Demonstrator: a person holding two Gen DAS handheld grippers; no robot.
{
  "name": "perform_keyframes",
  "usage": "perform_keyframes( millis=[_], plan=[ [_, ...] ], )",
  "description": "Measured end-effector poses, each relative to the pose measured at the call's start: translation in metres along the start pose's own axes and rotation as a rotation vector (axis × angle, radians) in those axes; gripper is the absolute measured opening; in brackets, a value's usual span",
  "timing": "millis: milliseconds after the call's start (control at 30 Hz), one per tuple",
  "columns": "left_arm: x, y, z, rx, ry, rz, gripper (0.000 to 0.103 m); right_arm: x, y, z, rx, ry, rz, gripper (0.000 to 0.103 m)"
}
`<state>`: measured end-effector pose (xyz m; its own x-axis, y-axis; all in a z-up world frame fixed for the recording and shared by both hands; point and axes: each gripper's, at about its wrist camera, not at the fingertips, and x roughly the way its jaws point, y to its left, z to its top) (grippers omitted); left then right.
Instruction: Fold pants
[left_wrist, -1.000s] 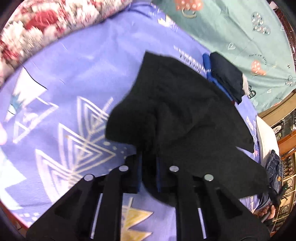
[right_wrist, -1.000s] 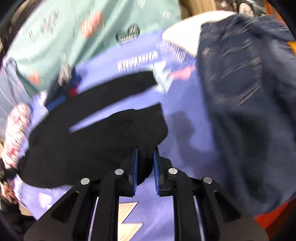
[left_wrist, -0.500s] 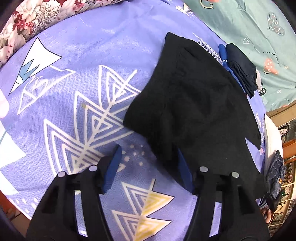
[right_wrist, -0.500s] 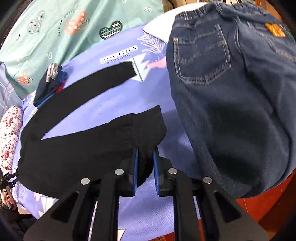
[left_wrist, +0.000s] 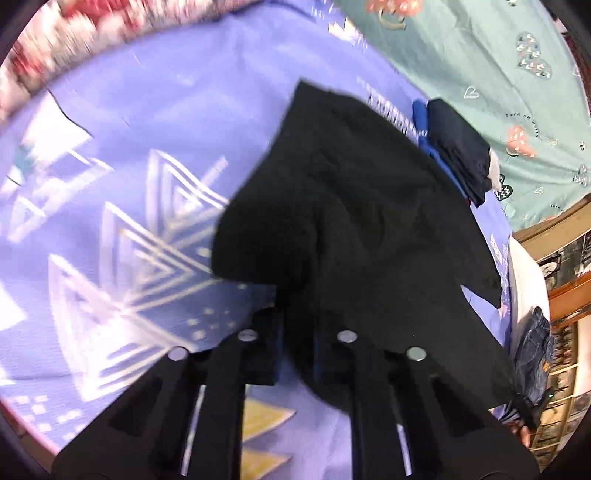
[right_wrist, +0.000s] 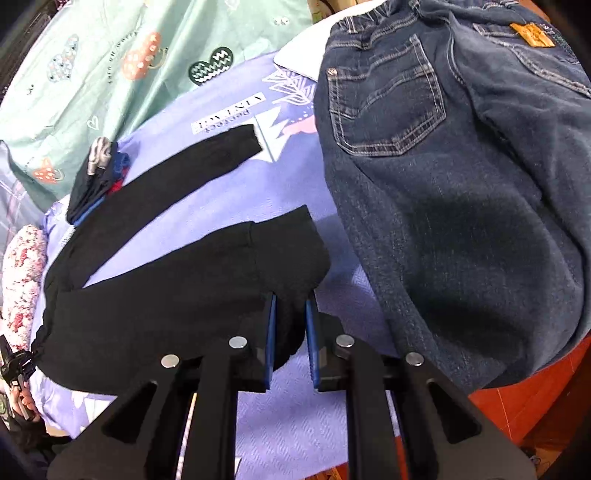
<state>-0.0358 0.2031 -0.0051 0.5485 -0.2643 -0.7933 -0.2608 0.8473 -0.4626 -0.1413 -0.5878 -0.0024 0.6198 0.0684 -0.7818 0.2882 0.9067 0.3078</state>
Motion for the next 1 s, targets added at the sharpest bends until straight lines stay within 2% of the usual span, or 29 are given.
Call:
perform_keyframes(
  millis=[133,200,300,333,367,400,533,567,600,633,667,700,733,767,867,1000],
  plan=[
    [-0.023,0.008,0.001,0.015,-0.004,0.03,0.008,-0.024,0.005,0.007,-0.023,-0.017,0.032,0.015],
    [-0.02,0.013,-0.001,0.019,0.005,0.06,0.007,-0.031,0.008,0.009,-0.048,-0.017,0.023,0.015],
    [-0.008,0.024,-0.003,-0.011,0.028,0.052,0.007,-0.028,0.004,0.006,-0.045,0.005,-0.005,0.015],
    [-0.003,0.026,-0.004,-0.024,0.039,0.038,0.011,-0.023,-0.002,0.003,-0.024,0.019,-0.016,0.015],
    [0.007,0.025,-0.007,-0.032,0.067,0.021,0.02,-0.018,-0.004,0.001,-0.013,0.03,-0.02,0.015],
    [0.013,0.024,-0.009,-0.032,0.086,0.017,0.036,-0.011,-0.006,-0.002,-0.009,0.046,-0.031,0.015],
    [0.021,0.006,-0.014,-0.007,0.081,-0.004,0.068,0.003,-0.006,-0.008,-0.01,0.071,-0.051,0.015],
    [0.023,0.003,-0.013,-0.016,0.075,-0.017,0.081,0.003,-0.007,-0.008,-0.003,0.068,-0.047,0.015],
    [0.026,0.001,-0.013,-0.023,0.062,-0.028,0.089,0.003,-0.008,-0.007,0.005,0.065,-0.039,0.015],
    [0.028,-0.003,-0.013,-0.017,0.049,-0.024,0.089,0.004,-0.008,-0.007,0.009,0.063,-0.035,0.015],
    [0.032,-0.008,-0.012,0.006,0.034,-0.014,0.084,0.004,-0.008,-0.007,0.009,0.062,-0.034,0.015],
    [0.035,-0.01,-0.012,0.017,0.031,-0.028,0.036,0.004,-0.008,-0.007,0.009,0.062,-0.036,0.015],
    [0.041,-0.01,-0.012,0.008,0.063,-0.075,0.01,0.004,-0.008,-0.007,0.01,0.061,-0.037,0.015],
    [0.044,-0.007,-0.013,-0.019,0.087,-0.096,0.01,0.003,-0.009,-0.008,0.014,0.057,-0.036,0.015],
    [0.026,-0.004,-0.013,-0.023,0.047,-0.115,0.01,-0.003,-0.009,-0.007,0.021,0.029,-0.018,0.015],
    [0.01,-0.003,-0.016,-0.02,0.05,-0.122,0.014,-0.011,-0.008,-0.006,0.014,0.013,0.003,0.015]
  ],
)
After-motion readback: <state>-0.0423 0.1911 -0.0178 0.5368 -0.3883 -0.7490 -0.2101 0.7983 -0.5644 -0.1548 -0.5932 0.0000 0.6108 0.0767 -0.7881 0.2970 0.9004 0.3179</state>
